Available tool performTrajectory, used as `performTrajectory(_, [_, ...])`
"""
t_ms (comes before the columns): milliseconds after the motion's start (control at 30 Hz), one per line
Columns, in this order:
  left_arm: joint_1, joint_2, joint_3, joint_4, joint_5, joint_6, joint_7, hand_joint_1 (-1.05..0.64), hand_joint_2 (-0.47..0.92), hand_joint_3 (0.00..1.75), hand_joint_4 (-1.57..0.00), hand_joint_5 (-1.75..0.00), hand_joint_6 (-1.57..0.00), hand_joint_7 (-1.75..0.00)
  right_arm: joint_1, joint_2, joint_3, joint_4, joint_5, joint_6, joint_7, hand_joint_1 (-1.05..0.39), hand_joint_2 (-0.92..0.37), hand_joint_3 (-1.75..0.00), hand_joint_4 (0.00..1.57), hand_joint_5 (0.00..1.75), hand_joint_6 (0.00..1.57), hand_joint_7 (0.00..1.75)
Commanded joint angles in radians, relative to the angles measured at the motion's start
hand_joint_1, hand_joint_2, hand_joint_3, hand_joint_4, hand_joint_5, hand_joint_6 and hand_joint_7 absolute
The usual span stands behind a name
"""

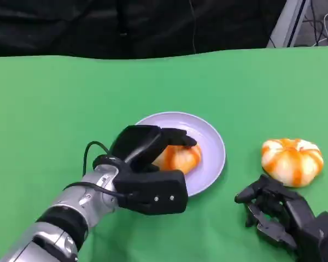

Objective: Grasp the bread from the table and place it into the plate.

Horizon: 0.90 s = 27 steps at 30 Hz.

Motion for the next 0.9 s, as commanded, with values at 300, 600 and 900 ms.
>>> performTrajectory(300, [0.006, 0.044, 0.015, -0.07, -0.027, 0.05, -0.081, -0.78, 0.92, 0.45, -0.16, -0.01, -0.22, 0.0, 0.008, -0.007, 0.004, 0.012, -0.002, 0.006, 0.003, -0.25, -0.92, -0.49, 0.6, 1.75, 0.69, 1.2])
performTrajectory(600, [0.042, 0.088, 0.117, -0.144, -0.205, 0.032, -0.357, -0.98, 0.92, 0.77, -0.02, -0.01, -0.19, 0.0, 0.004, -0.008, -0.002, 0.016, 0.009, 0.013, 0.015, -0.24, -0.92, -0.52, 0.61, 1.75, 0.69, 1.2])
performTrajectory(900, [0.17, 0.115, 0.315, -0.299, -0.525, -0.04, -0.601, -0.92, 0.92, 0.77, -0.15, -0.04, -0.22, -0.02, 0.003, -0.019, -0.006, 0.025, 0.006, -0.003, 0.028, -0.25, -0.92, -0.51, 0.62, 1.75, 0.68, 1.2])
